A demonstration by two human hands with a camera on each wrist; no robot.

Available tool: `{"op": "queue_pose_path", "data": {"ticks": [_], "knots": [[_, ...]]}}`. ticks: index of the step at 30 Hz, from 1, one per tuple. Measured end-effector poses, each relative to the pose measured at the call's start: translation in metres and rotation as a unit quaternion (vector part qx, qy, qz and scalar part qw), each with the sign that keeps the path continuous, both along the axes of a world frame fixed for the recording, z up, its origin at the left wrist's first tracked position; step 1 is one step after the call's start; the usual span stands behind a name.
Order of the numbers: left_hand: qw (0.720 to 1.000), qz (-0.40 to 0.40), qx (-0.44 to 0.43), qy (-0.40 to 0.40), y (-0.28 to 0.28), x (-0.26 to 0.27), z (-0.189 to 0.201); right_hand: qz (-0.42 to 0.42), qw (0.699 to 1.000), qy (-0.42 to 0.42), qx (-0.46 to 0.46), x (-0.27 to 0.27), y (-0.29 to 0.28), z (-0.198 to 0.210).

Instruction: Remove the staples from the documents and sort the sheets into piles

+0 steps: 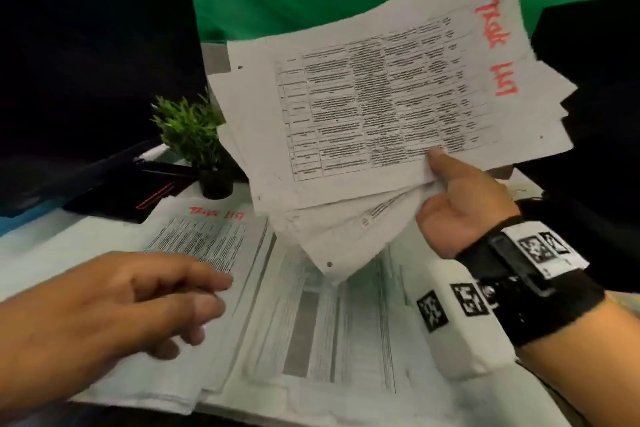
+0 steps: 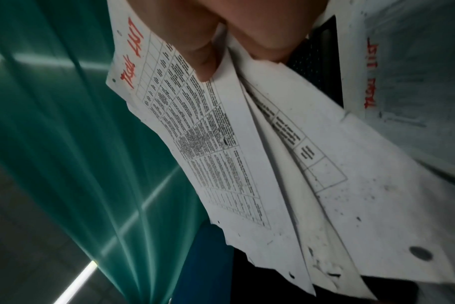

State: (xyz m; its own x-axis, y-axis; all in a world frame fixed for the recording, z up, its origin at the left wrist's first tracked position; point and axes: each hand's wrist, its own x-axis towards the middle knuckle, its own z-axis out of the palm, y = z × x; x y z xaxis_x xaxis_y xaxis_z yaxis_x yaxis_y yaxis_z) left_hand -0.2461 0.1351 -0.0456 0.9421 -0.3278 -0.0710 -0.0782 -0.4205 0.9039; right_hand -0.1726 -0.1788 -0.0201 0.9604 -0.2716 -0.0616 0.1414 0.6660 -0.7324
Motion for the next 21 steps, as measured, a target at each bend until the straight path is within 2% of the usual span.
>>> {"op": "queue_pose_path", "data": {"ticks": [1,2,3,4,6,7,9,10,13,16,17,18,19,20,21], "knots": [[0.998,-0.016,-0.047,0.034,-0.013,0.006,0.003,0.005,1.000,-0.006,0.013,-0.002,0.002,0.002],[0.994,-0.052,-0.083,0.038,-0.029,0.011,0.011,0.017,1.000,-0.012,0.019,-0.003,0.005,0.001],[0.990,-0.056,-0.129,0.031,-0.050,0.015,0.021,0.019,1.000,-0.009,0.018,-0.005,0.009,0.001],[0.982,-0.032,-0.186,0.028,-0.059,0.018,0.026,0.017,1.000,-0.007,0.015,-0.006,0.012,0.001],[0.961,0.080,-0.263,0.009,-0.066,0.039,0.023,0.014,1.000,-0.002,0.022,-0.008,0.014,-0.001],[0.948,0.110,-0.299,0.007,-0.066,0.048,0.022,0.017,1.000,-0.004,0.025,-0.008,0.013,-0.002],[0.921,0.116,-0.371,0.024,-0.068,0.058,0.019,0.018,0.999,-0.006,0.030,-0.008,0.010,-0.006],[0.912,0.114,-0.393,0.027,-0.070,0.059,0.018,0.015,0.999,-0.005,0.029,-0.007,0.008,-0.010],[0.916,0.135,-0.377,0.033,-0.074,0.069,0.005,0.022,1.000,-0.001,-0.019,-0.004,0.002,-0.014],[0.912,0.190,-0.360,0.049,-0.065,0.091,-0.010,0.055,0.980,0.038,-0.185,-0.005,-0.019,-0.007],[0.910,0.205,-0.354,0.063,-0.061,0.097,-0.016,0.065,0.959,0.065,-0.267,-0.005,-0.031,-0.005],[0.907,0.217,-0.353,0.077,-0.059,0.102,-0.022,0.075,0.920,0.101,-0.371,-0.004,-0.045,-0.003],[0.907,0.223,-0.345,0.094,-0.058,0.104,-0.029,0.090,0.848,0.139,-0.503,-0.004,-0.057,-0.003],[0.908,0.222,-0.338,0.111,-0.060,0.104,-0.034,0.111,0.733,0.171,-0.649,-0.005,-0.068,-0.005],[0.909,0.221,-0.328,0.132,-0.062,0.103,-0.041,0.136,0.594,0.188,-0.770,-0.005,-0.077,-0.013]]}}
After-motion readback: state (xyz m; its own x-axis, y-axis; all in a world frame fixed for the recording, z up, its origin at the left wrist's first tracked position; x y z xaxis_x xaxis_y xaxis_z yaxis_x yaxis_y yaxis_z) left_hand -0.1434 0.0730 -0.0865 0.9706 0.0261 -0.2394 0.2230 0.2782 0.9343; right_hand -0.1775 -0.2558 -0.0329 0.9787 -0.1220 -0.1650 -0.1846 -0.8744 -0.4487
